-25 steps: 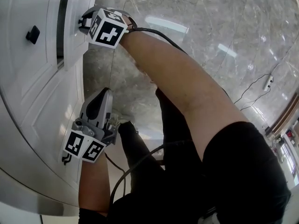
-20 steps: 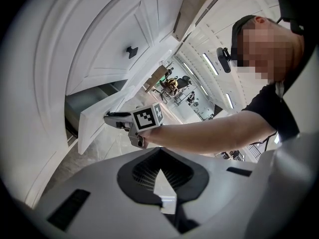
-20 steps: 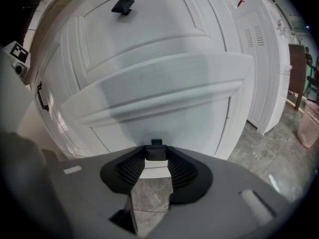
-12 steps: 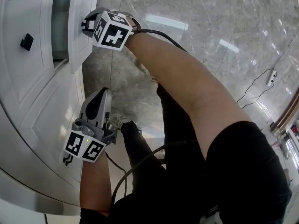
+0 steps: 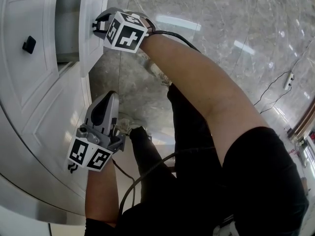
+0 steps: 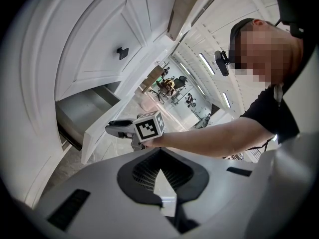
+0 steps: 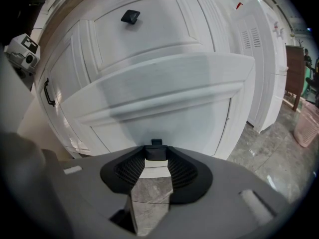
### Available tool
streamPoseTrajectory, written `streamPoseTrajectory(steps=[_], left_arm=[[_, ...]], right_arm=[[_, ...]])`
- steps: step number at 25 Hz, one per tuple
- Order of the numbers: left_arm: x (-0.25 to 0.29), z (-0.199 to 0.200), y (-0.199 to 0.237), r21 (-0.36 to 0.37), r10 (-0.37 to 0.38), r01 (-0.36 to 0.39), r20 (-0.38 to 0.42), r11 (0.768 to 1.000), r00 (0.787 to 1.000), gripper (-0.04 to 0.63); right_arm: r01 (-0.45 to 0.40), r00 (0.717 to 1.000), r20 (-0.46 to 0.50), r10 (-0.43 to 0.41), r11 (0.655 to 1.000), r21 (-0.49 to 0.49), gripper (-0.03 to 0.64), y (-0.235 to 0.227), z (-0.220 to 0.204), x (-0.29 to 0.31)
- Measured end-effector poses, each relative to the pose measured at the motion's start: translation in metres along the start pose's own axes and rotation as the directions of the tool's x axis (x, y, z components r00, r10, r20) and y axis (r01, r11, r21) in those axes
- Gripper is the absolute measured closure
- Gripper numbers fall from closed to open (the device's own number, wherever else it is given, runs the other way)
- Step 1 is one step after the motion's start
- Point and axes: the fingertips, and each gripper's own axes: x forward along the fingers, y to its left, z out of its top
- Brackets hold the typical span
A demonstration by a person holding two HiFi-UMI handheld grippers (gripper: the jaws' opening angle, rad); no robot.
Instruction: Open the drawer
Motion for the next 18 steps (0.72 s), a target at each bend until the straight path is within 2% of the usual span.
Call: streamPoseTrajectory(steps=[18], left_arm=[[-0.001, 0.002, -0.016, 0.024, -0.015, 0.014, 0.018, 1.0, 1.0, 0.595]], right_arm=[[0.014, 1.0, -0.022, -0.013, 1.0, 0.008, 0.479, 0.001, -0.022, -0.026]])
